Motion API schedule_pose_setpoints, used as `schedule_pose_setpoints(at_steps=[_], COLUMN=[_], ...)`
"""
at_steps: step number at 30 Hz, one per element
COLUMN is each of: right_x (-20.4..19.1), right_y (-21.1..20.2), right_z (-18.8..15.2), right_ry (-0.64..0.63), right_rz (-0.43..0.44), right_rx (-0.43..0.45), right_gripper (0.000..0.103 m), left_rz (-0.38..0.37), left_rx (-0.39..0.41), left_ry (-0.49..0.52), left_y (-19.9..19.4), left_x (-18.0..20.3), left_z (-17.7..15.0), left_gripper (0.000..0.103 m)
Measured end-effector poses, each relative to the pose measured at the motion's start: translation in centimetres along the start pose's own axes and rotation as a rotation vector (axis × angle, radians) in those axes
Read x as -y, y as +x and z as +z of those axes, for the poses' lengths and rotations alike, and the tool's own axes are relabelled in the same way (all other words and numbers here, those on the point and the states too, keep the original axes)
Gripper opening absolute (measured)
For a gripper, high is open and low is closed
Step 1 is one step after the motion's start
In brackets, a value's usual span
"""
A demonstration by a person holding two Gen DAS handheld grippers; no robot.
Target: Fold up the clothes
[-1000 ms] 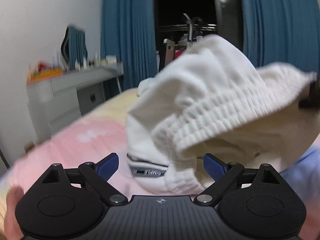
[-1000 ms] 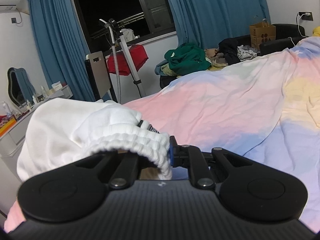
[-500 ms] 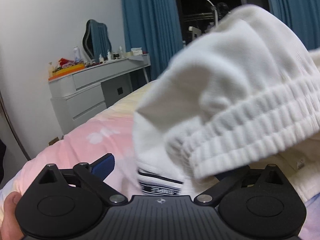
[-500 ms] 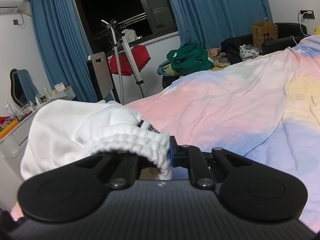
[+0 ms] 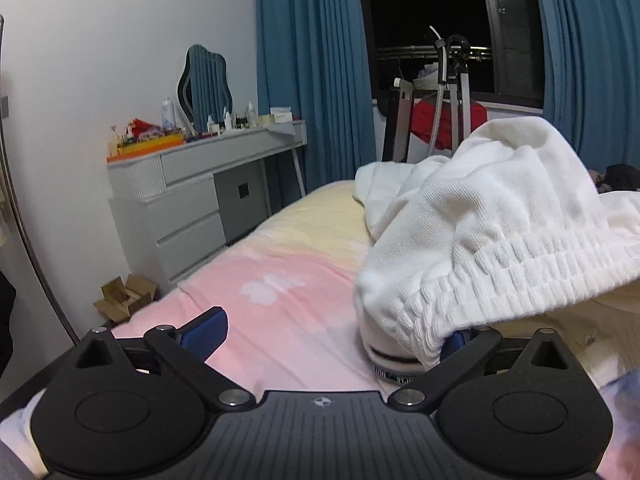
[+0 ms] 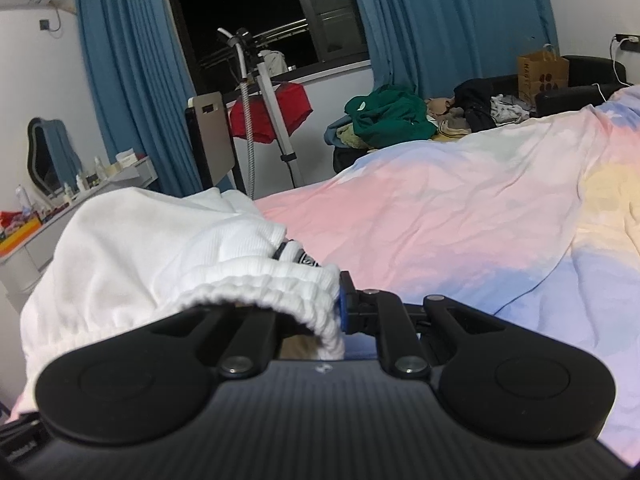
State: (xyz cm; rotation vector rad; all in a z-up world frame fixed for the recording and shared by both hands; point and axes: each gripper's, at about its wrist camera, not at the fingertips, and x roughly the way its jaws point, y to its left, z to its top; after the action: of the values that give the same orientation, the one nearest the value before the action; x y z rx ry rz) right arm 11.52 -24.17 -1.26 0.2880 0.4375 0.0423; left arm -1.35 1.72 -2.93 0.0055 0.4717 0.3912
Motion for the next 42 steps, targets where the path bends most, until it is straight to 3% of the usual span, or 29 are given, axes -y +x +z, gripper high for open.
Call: schedule_pose_setpoints(at_steps=[6, 14, 17, 24, 27, 29, 31, 32, 37, 38, 42], right_x=[0.2, 0.4, 0.7, 1.4, 1.5, 1.7, 1.8, 1.9, 1.8, 1.8, 0.0], right_y=[-0.2, -0.3, -0.1, 0.4, 0.6, 0.7, 1.0, 1.1, 0.7, 0.4, -1.4], right_z=[0.1, 0.0, 0.1, 0.1, -0.2, -0.7, -1.1, -1.4, -2.6, -2.7, -2.8], right_ry=[0.019, 0.029, 0.036, 0.047, 0.02, 0.008, -0.002, -0.012, -0.008, 0.007, 0.056], right_rz=[-0.003, 0.006, 0.004, -0.02, -0.048, -0.066, -0.08, -0.085, -0.054, -0.038, 0.05], right_rx=[0.002, 0.012, 0.012, 0.002, -0.01, -0.029, -0.057, -0.07, -0.131, -0.141, -0.152], right_gripper=[0.013, 0.013, 0.013, 0.013, 0.013, 0.013, 0.013, 0.013, 0.012, 0.012, 0.013], left_rz=[-0.032, 0.024, 0.047, -0.02, -0.065, -0.09, -0.105, -0.113, -0.137, -0.138, -0.14], left_rx=[-0.034, -0.05, -0.092, -0.168, -0.171, -0.168, -0.161, -0.158, -0.121, -0.098, 0.025], left_ry=[-0.058, -0.008, -0.024, -0.078, -0.104, -0.123, -0.144, -0.155, -0.208, -0.202, -0.11], left_y=[1.9, 5.1, 6.6, 7.4, 7.3, 7.2, 7.1, 7.0, 7.2, 7.2, 8.1], left_x=[1.2, 5.7, 5.3, 3.1, 2.4, 1.9, 1.3, 1.0, -1.1, -1.6, -3.0], left_z=[-0.6, -1.4, -1.6, -2.5, -2.5, -2.3, -1.8, -1.5, 1.3, 2.4, 8.2], left_gripper=[0.102, 0.101, 0.099, 0.095, 0.08, 0.057, 0.049, 0.038, 0.023, 0.017, 0.01])
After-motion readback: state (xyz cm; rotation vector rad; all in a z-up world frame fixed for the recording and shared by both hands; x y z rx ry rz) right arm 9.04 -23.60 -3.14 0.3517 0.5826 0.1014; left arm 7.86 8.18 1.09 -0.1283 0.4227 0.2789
